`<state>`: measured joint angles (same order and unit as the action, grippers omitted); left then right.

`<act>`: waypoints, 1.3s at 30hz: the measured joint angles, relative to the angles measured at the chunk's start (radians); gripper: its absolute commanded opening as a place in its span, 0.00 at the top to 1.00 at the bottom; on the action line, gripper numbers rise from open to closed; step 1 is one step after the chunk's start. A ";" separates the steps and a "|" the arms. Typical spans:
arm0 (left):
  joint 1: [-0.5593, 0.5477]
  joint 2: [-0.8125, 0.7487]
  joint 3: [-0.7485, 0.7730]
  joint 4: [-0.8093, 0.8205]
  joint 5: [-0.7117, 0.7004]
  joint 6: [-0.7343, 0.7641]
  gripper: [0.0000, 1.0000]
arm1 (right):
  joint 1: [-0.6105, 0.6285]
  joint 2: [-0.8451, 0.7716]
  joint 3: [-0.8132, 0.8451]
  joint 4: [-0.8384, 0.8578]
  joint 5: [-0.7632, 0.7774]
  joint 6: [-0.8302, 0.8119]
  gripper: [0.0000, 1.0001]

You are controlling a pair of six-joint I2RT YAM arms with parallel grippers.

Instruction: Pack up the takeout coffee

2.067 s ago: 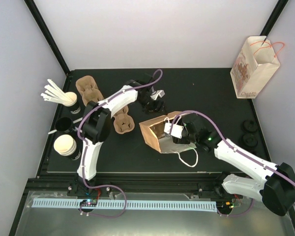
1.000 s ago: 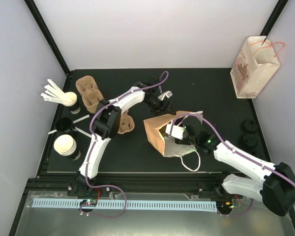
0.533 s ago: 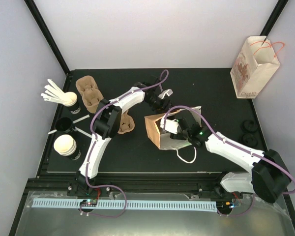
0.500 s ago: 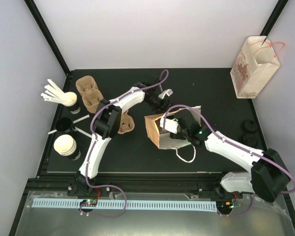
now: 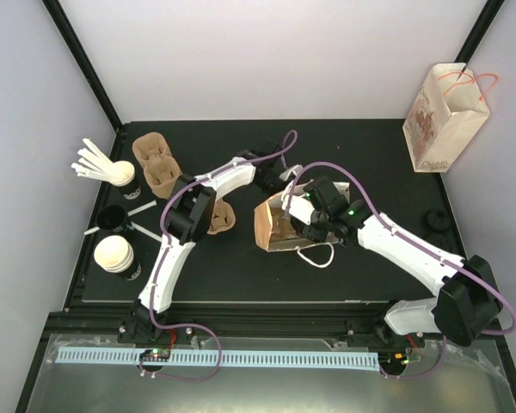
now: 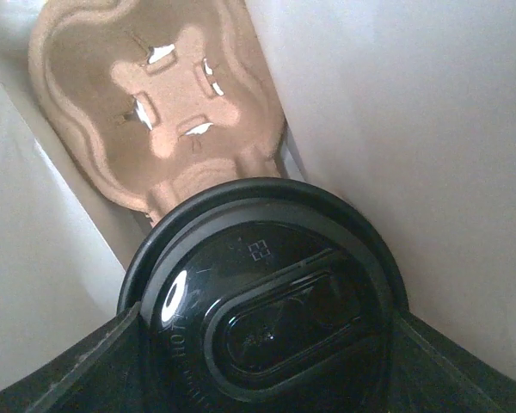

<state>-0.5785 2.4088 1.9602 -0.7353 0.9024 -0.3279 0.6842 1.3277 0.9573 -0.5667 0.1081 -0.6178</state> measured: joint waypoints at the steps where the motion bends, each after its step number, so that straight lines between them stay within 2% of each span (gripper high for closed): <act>1: -0.003 0.000 -0.010 0.000 0.011 -0.002 0.36 | 0.000 0.000 0.011 -0.028 -0.007 0.012 0.40; 4: -0.010 -0.002 -0.040 0.000 0.037 -0.003 0.36 | 0.000 -0.002 0.032 -0.087 -0.023 0.040 0.34; 5: -0.011 -0.005 -0.051 0.000 0.042 -0.005 0.36 | 0.000 -0.004 0.034 -0.095 -0.027 0.045 0.30; 6: -0.012 -0.008 -0.058 0.000 0.043 -0.005 0.36 | 0.000 -0.009 0.033 -0.104 -0.033 0.051 0.16; 7: -0.013 -0.012 -0.067 -0.001 0.044 -0.005 0.36 | 0.000 -0.016 0.032 -0.114 -0.038 0.058 0.11; 11: -0.019 -0.033 -0.087 -0.033 0.038 -0.001 0.34 | -0.001 -0.056 0.022 -0.166 -0.047 0.088 0.00; 16: -0.032 -0.050 -0.090 -0.063 0.019 0.003 0.33 | -0.006 -0.087 0.031 -0.211 -0.048 0.122 0.00; 25: -0.039 -0.055 -0.090 -0.074 0.007 0.002 0.31 | -0.012 -0.093 0.149 -0.277 -0.069 0.167 0.00; 34: -0.023 -0.086 -0.077 -0.084 -0.029 -0.020 0.23 | -0.012 -0.098 0.291 -0.352 -0.084 0.246 0.00; 39: 0.023 -0.169 -0.051 -0.077 -0.071 -0.052 0.19 | -0.012 -0.136 0.325 -0.291 -0.137 0.315 0.00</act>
<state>-0.5556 2.2398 1.9087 -0.8124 0.8310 -0.3798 0.6720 1.1915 1.2819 -0.8577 -0.0288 -0.3031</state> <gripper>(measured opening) 0.806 0.999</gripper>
